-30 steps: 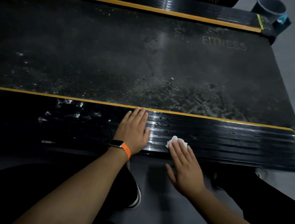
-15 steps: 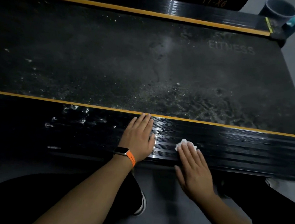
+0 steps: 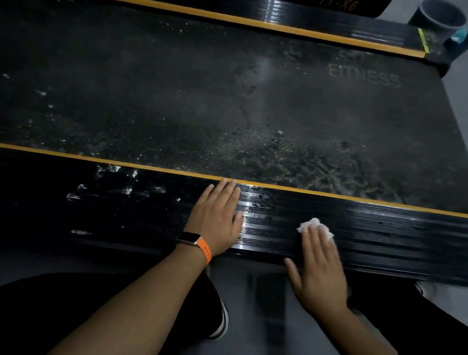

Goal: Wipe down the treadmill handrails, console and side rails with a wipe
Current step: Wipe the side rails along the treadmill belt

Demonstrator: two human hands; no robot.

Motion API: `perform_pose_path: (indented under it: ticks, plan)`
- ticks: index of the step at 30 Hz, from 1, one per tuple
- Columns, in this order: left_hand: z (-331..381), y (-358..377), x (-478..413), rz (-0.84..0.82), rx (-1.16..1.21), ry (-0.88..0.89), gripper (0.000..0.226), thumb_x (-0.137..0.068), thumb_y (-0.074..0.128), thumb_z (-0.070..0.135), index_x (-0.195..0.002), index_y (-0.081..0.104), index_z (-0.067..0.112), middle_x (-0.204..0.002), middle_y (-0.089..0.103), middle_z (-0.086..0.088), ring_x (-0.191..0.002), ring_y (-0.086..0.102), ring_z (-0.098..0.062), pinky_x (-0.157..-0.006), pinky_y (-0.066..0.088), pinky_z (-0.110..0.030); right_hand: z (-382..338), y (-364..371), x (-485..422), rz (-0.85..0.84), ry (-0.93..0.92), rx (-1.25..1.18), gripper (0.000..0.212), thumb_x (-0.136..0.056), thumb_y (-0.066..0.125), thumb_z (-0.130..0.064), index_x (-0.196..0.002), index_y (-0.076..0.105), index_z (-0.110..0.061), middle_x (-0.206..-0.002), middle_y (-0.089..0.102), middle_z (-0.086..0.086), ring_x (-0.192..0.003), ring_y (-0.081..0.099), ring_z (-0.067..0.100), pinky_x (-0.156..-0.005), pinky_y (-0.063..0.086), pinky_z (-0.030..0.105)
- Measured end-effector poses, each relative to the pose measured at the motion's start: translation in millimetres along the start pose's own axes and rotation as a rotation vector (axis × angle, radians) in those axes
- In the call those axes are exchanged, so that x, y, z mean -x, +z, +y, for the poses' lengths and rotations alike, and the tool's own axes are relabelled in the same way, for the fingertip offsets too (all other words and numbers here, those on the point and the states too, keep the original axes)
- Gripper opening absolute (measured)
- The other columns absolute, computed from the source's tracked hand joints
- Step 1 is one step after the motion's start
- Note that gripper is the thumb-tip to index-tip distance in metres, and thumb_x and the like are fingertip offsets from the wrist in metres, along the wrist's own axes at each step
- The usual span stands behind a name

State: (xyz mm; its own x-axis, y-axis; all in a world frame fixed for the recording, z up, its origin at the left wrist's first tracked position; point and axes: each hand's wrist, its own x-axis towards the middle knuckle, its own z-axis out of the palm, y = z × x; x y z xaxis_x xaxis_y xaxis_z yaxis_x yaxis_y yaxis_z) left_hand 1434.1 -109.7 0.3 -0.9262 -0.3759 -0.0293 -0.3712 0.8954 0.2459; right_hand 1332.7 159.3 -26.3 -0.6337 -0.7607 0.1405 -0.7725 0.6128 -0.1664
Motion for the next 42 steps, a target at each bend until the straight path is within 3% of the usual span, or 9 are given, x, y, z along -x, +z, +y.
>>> perform_pose_path:
  ticks: [4, 8, 14, 21, 26, 34, 38, 42]
  plan:
    - [0.9, 0.5, -0.2, 0.022, 0.011, -0.002, 0.065, -0.102, 0.03, 0.042, -0.155, 0.042, 0.007, -0.165, 0.034, -0.009, -0.155, 0.024, -0.023, -0.127, 0.02, -0.046, -53.4, 11.5, -18.9, -0.02, -0.176, -0.04, 0.076, -0.104, 0.046, -0.053, -0.16, 0.035, -0.002, -0.17, 0.025, 0.017, -0.159, 0.019, 0.033, -0.127, 0.025, 0.052]
    - [1.0, -0.8, -0.3, 0.036, 0.026, 0.0, 0.066, -0.101, 0.027, 0.042, -0.154, 0.043, 0.007, -0.164, 0.036, -0.009, -0.155, 0.026, -0.023, -0.127, 0.02, -0.046, -40.0, 6.4, -20.7, -0.066, -0.254, -0.001, 0.07, -0.107, 0.041, -0.052, -0.163, 0.031, -0.011, -0.173, 0.021, 0.008, -0.16, 0.019, 0.026, -0.125, 0.026, 0.05]
    - [-0.2, 0.4, -0.6, 0.005, 0.019, -0.001, 0.068, -0.101, 0.023, 0.043, -0.157, 0.038, 0.008, -0.166, 0.03, -0.008, -0.157, 0.02, -0.022, -0.128, 0.016, -0.045, -21.4, -0.2, -14.0, -0.042, -0.064, -0.003, 0.07, -0.11, 0.029, -0.056, -0.162, 0.033, -0.009, -0.172, 0.023, 0.009, -0.16, 0.019, 0.027, -0.125, 0.027, 0.054]
    - [0.1, 0.7, -1.1, 0.025, 0.019, 0.003, 0.065, -0.101, 0.029, 0.04, -0.155, 0.042, 0.007, -0.164, 0.035, -0.009, -0.155, 0.025, -0.023, -0.127, 0.02, -0.045, -53.7, 10.1, -58.8, -0.126, -0.236, -0.015, 0.075, -0.109, 0.03, -0.061, -0.165, 0.026, -0.012, -0.174, 0.017, 0.008, -0.161, 0.012, 0.024, -0.127, 0.022, 0.05]
    - [-0.5, -0.2, -0.8, -0.008, 0.018, 0.0, 0.064, -0.103, 0.028, 0.041, -0.158, 0.036, 0.008, -0.167, 0.029, -0.008, -0.157, 0.018, -0.022, -0.128, 0.015, -0.044, -14.2, -1.3, -43.3, -0.121, -0.123, 0.001, 0.072, -0.11, 0.021, -0.061, -0.164, 0.032, -0.014, -0.173, 0.022, 0.005, -0.16, 0.02, 0.023, -0.123, 0.03, 0.054]
    - [-0.4, 1.2, -0.8, -0.002, 0.007, 0.002, 0.065, -0.102, 0.028, 0.041, -0.157, 0.038, 0.009, -0.166, 0.03, -0.008, -0.157, 0.02, -0.022, -0.128, 0.017, -0.045, -55.1, 8.7, -78.7, -0.162, -0.142, -0.017, 0.08, -0.108, 0.019, -0.065, -0.164, 0.029, -0.009, -0.172, 0.019, 0.01, -0.161, 0.011, 0.025, -0.127, 0.016, 0.048]
    - [-0.6, 0.7, -0.6, -0.002, 0.013, 0.004, 0.063, -0.102, 0.029, 0.04, -0.156, 0.039, 0.009, -0.166, 0.032, -0.007, -0.156, 0.022, -0.022, -0.128, 0.018, -0.044, -33.4, 1.9, -80.1, -0.192, -0.123, -0.016, 0.078, -0.107, 0.013, -0.068, -0.165, 0.025, -0.017, -0.173, 0.018, 0.002, -0.161, 0.014, 0.02, -0.127, 0.024, 0.052]
    - [-0.4, 0.3, -0.2, -0.007, 0.011, 0.007, 0.063, -0.103, 0.028, 0.04, -0.157, 0.038, 0.009, -0.166, 0.032, -0.007, -0.156, 0.022, -0.022, -0.128, 0.016, -0.044, -19.6, -6.2, -76.0, -0.2, -0.013, -0.008, 0.079, -0.107, 0.012, -0.066, -0.163, 0.032, -0.014, -0.171, 0.024, 0.005, -0.159, 0.02, 0.023, -0.125, 0.029, 0.054]
